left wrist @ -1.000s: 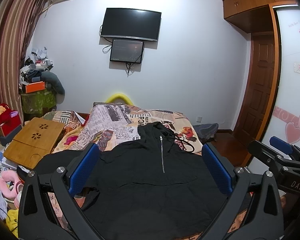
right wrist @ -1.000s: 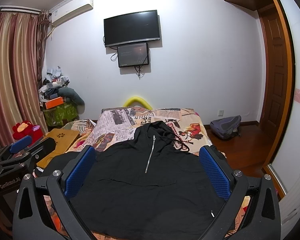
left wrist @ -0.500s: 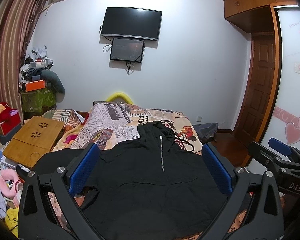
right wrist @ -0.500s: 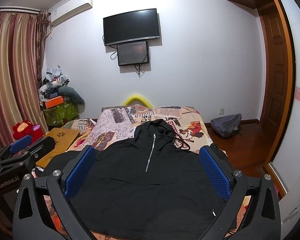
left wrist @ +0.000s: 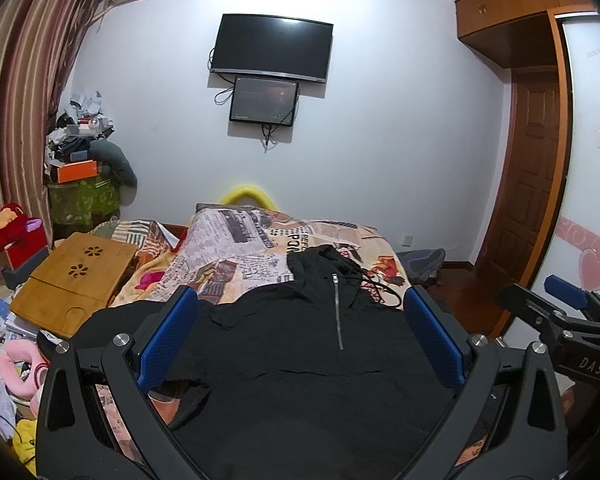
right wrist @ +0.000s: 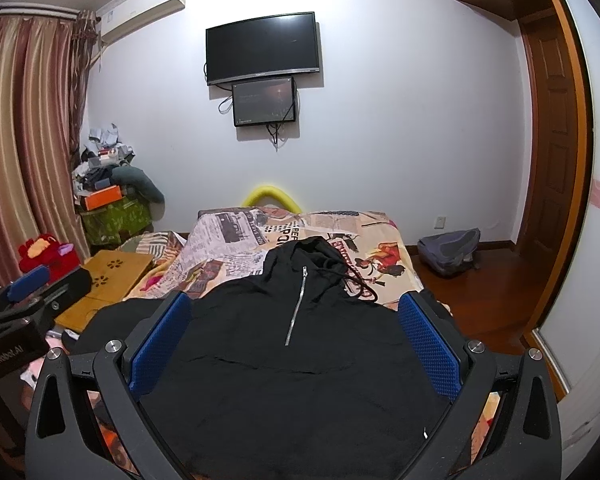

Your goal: Fold large clothes

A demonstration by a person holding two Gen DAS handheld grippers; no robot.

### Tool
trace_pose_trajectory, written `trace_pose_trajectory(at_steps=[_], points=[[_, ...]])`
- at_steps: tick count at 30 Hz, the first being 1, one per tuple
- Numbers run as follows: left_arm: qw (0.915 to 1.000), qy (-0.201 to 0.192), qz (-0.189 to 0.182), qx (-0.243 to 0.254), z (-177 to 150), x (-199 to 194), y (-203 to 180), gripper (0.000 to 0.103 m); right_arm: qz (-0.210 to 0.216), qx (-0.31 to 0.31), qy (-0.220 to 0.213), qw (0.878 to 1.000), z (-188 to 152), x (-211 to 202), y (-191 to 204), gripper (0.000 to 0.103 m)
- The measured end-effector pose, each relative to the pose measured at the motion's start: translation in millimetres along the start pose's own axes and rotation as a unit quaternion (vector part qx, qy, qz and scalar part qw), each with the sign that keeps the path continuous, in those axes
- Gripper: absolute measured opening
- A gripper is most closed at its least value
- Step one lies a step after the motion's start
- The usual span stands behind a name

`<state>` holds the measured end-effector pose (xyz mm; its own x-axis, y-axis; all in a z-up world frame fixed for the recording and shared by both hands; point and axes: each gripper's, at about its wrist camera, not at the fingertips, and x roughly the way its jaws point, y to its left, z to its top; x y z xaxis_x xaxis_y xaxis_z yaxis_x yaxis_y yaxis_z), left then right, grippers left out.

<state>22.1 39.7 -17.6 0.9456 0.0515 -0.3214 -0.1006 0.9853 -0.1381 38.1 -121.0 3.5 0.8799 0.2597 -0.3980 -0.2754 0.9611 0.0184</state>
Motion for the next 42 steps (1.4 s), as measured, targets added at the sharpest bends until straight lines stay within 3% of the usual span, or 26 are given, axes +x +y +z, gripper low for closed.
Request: trace_pose_trajectory(at_steps=[10,13,16,23,26,28,30,33,36,42], points=[[0.9960,0.020,0.082,-0.030,-2.4,40.3,74.9,0.103,-0.009,-0.018,0.037,0.999,-5.7,48.5,8.4,0.103],[0.9932,0.054,0.090,-0.050,-10.4,61.5,111.8,0.103,-0.008,-0.025,0.067,0.997,-13.3,70.8,13.9,0.103],[0.9848,0.097,0.114,-0.088,-26.4,80.7,155.2,0.103,0.001,-0.030,0.106,0.994,-24.5,91.9,16.0,0.103],[0.9526,0.212,0.139,-0.168,-83.3,122.9,247.0,0.103,0.010,-0.048,0.211,0.976,-51.8,140.8,20.0,0.103],[0.9379,0.253,0.111,-0.210,-108.4,136.5,271.5,0.102,0.018,-0.043,0.239,0.970,-56.6,153.5,19.5,0.103],[0.9280,0.270,0.093,-0.240,-123.6,141.1,284.5,0.096,0.022,-0.036,0.255,0.966,-58.8,159.5,19.6,0.103],[0.9116,0.292,0.070,-0.281,-139.8,148.1,298.0,0.087,0.023,-0.032,0.266,0.963,-61.8,163.2,18.3,0.103],[0.8874,0.302,0.035,-0.346,-161.0,154.8,315.2,0.087,0.018,-0.033,0.273,0.961,-62.6,173.8,19.7,0.103],[0.8718,0.299,0.023,-0.388,-173.7,158.2,328.6,0.086,0.016,-0.036,0.276,0.960,-64.3,176.6,21.6,0.103],[0.8645,0.273,0.044,-0.420,-181.8,167.8,356.7,0.084,0.013,-0.045,0.283,0.958,-65.1,184.6,24.3,0.103]])
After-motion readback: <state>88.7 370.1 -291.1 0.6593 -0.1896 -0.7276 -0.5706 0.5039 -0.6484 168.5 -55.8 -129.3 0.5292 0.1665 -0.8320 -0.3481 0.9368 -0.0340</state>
